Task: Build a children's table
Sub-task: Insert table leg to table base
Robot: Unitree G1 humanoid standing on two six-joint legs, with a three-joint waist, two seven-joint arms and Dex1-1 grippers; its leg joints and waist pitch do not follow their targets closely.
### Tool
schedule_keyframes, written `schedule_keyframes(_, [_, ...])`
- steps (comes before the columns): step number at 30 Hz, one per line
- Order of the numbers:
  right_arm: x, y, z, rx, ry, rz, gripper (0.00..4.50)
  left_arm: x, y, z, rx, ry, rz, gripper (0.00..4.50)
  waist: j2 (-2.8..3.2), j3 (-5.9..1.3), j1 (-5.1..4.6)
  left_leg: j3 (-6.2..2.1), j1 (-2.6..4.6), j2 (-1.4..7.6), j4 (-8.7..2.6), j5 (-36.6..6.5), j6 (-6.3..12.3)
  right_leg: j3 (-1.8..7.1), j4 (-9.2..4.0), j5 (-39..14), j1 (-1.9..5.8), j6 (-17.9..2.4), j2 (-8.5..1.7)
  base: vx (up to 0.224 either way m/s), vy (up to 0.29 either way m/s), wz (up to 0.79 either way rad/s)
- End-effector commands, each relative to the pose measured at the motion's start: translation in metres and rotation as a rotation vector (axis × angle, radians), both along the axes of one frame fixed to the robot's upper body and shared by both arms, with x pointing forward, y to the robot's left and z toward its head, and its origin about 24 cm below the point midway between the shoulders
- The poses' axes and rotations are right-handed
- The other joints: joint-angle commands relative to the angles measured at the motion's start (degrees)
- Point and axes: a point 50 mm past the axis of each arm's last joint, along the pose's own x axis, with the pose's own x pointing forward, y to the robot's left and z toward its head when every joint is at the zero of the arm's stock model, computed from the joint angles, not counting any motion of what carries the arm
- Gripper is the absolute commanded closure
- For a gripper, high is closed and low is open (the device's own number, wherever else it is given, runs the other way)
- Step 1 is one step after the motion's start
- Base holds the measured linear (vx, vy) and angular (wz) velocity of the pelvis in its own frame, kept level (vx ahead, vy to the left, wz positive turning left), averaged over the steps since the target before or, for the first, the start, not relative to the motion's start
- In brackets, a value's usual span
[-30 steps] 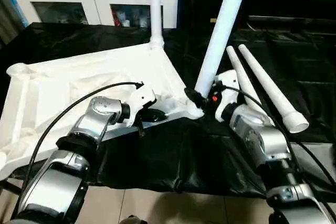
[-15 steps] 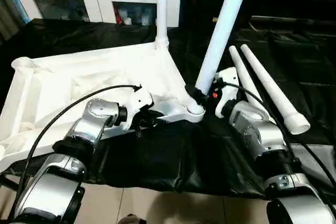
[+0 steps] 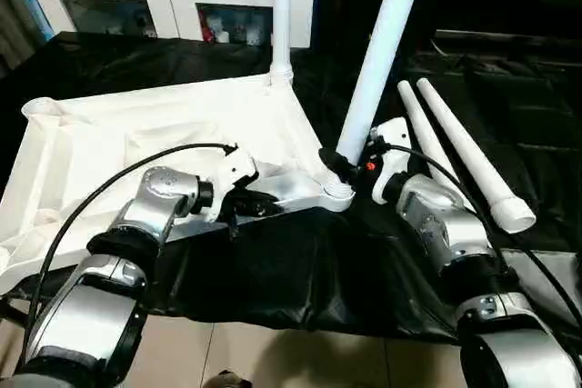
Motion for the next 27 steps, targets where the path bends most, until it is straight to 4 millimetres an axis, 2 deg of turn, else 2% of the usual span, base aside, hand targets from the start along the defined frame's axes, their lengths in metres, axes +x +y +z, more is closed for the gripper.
schedule_keyframes(1, [0.001, 0.002, 0.000, -0.020, -0.001, 0.014, 2.60, -0.003, 0.002, -0.005, 0.044, 0.032, -0.035, 4.26, -0.07, -4.37, 0.22, -1.20, 1.36, 4.32, -4.08, -5.98, 3.37, 2.34, -3.28, 2.06, 2.89, -18.58, -4.88, 0.000, 0.000, 0.00])
schedule_keyframes(6, [0.001, 0.003, -0.001, -0.022, 0.001, 0.026, 2.60, -0.003, 0.001, -0.005, 0.043, 0.038, -0.044, 4.46, -0.21, -4.46, 0.27, -1.11, 1.25, 4.41, -4.00, -4.61, 3.94, 2.21, -2.98, 4.07, 2.93, -18.78, -4.79, 0.000, 0.000, 0.00])
schedule_keyframes(10, [-0.001, 0.007, -0.002, -0.032, 0.006, 0.073, 2.60, -0.004, 0.003, -0.005, 0.065, 0.039, -0.065, 4.50, -0.25, -4.37, 0.33, -0.89, 1.34, 4.52, -4.05, -5.78, 3.65, 2.24, -3.26, 1.57, 2.87, -18.41, -4.88, 0.000, 0.000, 0.00])
schedule_keyframes(14, [-0.001, 0.008, -0.003, -0.047, 0.021, 0.125, 2.60, -0.005, 0.001, -0.005, 0.053, 0.039, -0.088, 4.50, -0.30, -4.40, 0.38, -0.68, 1.32, 4.59, -4.00, -5.29, 3.49, 2.21, -3.11, 2.21, 2.83, -18.48, -4.80, 0.000, 0.000, 0.00])
schedule_keyframes(23, [0.003, 0.000, -0.001, 0.097, 0.054, 0.048, 2.60, -0.006, -0.007, -0.004, 0.013, 0.019, -0.086, 4.50, -0.41, -4.45, 0.74, -0.51, 1.36, 4.75, -3.94, -4.77, 3.78, 2.20, -3.02, 2.26, 2.70, -18.77, -4.86, 0.000, 0.000, 0.00])
schedule_keyframes(27, [0.000, -0.009, -0.008, 0.180, 0.072, -0.006, 2.60, -0.004, -0.010, -0.004, 0.001, 0.004, -0.057, 4.50, -0.39, -4.41, 1.03, -0.44, 1.41, 4.78, -3.93, -4.92, 3.98, 2.15, -3.07, 2.04, 2.58, -18.80, -4.88, 0.000, 0.000, 0.00])
